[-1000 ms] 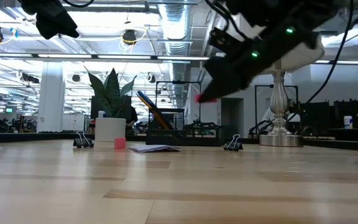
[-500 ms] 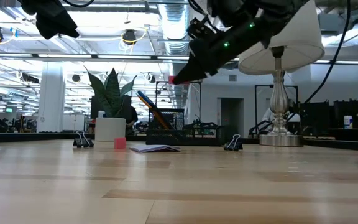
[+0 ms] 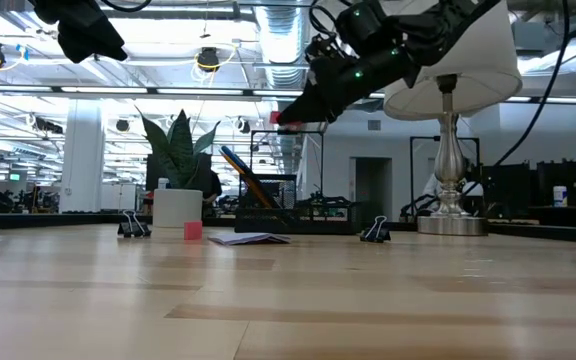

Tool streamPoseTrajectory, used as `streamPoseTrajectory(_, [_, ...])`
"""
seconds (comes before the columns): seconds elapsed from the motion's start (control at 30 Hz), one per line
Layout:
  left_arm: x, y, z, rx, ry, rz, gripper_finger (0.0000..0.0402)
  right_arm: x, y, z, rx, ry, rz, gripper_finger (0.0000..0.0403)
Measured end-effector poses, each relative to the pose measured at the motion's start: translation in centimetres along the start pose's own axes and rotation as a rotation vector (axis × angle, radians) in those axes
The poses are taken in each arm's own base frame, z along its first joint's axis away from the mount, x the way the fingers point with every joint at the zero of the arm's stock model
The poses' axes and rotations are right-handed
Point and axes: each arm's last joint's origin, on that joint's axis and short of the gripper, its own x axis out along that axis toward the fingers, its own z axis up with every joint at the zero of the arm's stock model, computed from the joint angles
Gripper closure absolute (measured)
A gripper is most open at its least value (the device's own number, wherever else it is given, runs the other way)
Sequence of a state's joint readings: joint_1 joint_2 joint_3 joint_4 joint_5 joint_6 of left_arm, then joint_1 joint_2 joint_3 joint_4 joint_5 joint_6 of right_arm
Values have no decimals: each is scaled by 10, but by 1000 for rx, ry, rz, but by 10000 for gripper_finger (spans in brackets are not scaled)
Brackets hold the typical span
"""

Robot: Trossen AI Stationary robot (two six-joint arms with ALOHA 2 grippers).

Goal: Pick and place office supplies into organizer
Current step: Put the right eraser into the desk organizer

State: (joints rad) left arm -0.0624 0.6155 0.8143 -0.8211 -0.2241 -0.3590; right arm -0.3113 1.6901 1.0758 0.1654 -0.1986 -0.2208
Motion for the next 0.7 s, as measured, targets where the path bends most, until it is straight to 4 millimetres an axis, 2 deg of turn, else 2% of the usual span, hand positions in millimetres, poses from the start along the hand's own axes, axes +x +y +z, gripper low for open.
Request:
streamPoseTrajectory(0.2, [0, 0, 0, 0, 0, 0, 276, -3, -12, 2, 8, -45, 6, 392])
streamPoseTrajectory(0.37, [0, 0, 0, 0, 0, 0, 276, -3, -14, 6, -2, -90, 7, 379])
streamPoseTrajectory(0.53, [0, 0, 0, 0, 0, 0, 276, 10, -14, -2, 3, -98, 34, 388])
streamPoseTrajectory(0.7, [0, 0, 0, 0, 0, 0, 276, 36, -21, -15, 37, -46, 39, 386])
